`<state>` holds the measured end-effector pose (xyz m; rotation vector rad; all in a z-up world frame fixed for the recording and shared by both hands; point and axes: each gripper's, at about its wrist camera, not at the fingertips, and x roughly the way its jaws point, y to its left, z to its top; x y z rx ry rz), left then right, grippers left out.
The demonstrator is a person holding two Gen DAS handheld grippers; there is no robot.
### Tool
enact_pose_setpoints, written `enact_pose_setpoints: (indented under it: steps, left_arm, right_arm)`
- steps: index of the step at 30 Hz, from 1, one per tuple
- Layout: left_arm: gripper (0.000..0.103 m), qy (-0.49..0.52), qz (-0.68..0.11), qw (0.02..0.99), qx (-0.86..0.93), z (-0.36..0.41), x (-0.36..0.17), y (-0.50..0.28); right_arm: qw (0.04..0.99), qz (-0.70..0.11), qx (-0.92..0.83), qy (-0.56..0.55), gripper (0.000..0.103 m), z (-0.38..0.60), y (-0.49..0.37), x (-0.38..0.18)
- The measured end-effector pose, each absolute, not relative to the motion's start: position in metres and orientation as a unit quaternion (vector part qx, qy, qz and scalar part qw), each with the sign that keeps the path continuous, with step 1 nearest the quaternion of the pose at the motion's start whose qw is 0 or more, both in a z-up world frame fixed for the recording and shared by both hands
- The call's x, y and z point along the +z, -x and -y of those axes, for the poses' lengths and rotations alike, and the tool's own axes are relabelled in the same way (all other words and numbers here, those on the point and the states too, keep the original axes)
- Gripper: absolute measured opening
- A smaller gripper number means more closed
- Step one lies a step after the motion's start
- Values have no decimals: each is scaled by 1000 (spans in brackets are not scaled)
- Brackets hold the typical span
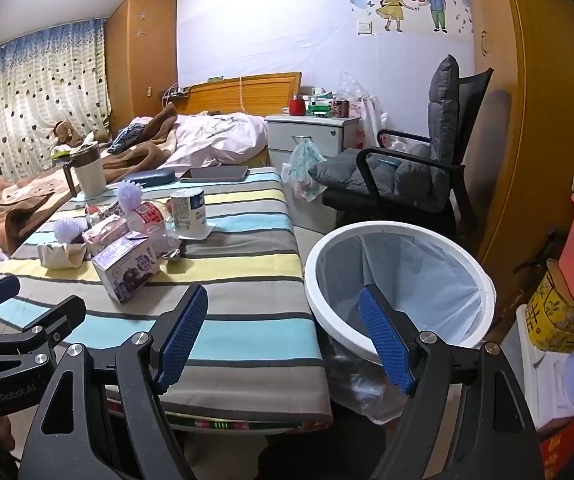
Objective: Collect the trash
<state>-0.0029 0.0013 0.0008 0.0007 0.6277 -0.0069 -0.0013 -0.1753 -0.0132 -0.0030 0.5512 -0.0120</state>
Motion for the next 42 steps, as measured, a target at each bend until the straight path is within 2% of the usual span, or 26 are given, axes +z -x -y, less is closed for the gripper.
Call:
enact_pose_setpoints:
  steps: [42]
  left_arm:
    - [102,2,-310,951,-2,-4,1,0]
  right_arm:
    - [962,-272,-11,5,79,175,3,-8]
